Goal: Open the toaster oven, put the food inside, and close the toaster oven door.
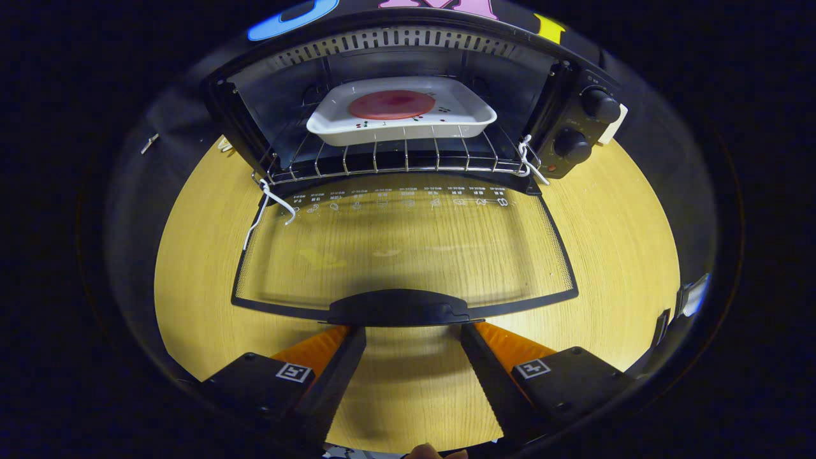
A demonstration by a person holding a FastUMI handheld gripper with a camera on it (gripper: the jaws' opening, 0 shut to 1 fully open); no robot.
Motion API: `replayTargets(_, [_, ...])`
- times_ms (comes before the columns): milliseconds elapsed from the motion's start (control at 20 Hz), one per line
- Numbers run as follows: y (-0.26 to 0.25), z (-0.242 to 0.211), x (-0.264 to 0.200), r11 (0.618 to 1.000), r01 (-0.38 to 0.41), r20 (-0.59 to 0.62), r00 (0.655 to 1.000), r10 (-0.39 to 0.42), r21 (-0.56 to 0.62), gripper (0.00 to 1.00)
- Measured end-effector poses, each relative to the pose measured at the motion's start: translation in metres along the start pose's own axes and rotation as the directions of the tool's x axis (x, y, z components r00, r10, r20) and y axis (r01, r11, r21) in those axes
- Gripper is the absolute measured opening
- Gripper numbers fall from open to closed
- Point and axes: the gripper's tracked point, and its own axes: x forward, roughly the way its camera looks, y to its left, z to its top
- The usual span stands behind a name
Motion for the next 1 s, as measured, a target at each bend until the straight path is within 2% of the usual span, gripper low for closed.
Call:
replayTargets(550, [-0.001, 0.017, -0.045, 0.999, -0.046, 0.148, 0.988, 0.049, -0.023, 1.00])
replayTargets(1000, [0.000, 0.074, -0.102, 0.997, -0.061, 0.328, 0.942, 0.071, -0.041, 1.00])
